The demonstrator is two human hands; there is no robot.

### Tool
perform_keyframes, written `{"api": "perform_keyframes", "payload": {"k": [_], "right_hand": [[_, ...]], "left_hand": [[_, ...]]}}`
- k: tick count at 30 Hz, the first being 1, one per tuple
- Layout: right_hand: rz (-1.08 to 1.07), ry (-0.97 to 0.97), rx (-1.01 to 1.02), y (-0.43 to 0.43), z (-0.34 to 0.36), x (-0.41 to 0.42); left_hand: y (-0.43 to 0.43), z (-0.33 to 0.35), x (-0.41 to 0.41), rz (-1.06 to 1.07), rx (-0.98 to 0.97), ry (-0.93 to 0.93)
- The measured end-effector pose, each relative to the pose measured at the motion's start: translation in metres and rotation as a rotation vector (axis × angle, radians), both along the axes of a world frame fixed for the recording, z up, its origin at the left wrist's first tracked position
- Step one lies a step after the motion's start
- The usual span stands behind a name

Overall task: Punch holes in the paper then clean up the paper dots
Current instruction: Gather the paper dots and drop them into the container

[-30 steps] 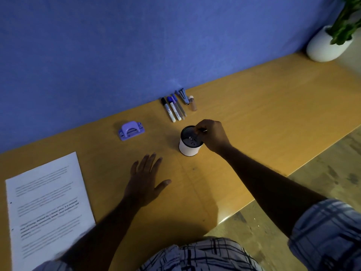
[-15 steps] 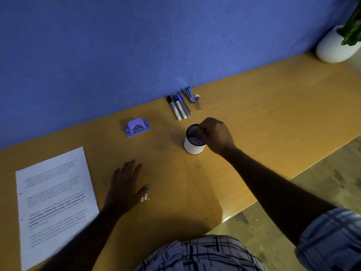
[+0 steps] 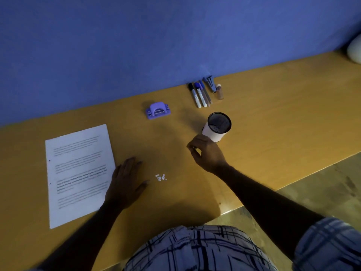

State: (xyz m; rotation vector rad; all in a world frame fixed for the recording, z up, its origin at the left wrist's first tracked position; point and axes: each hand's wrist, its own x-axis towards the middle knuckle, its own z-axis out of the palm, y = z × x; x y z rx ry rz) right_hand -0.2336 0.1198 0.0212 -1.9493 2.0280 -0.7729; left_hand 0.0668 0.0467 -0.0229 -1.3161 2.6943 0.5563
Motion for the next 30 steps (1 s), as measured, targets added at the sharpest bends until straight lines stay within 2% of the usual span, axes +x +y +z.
{"api": "perform_keyframes", "payload": {"k": [7,16,21,26,30], "right_hand": [[0.16,0.163,0.432,0.028,-0.051,0.049],[0.152,0.276,0.406,0.061,-0.079,0.089],[0.11,0.281,0.363,0.052,-0.072,0.093],[-0.033,0.137,0.378,0.036,-0.064,0.092],[-0.038,0.065,0.383,0.027,-0.063,0.091]], "left_hand": [[0.025,-0.018,0.0,-0.154,-0.032,-0.118],[0.033,-0.026,-0.015,-0.293,-0.093,-0.075],[0.024,-0.029,-0.016,-0.24,-0.036,-0.015],[0.015,-0.031,-0.021,-0.119,-0.004,0.124],[0.015,-0.032,-0.03,0.023,0.028,0.253]]}}
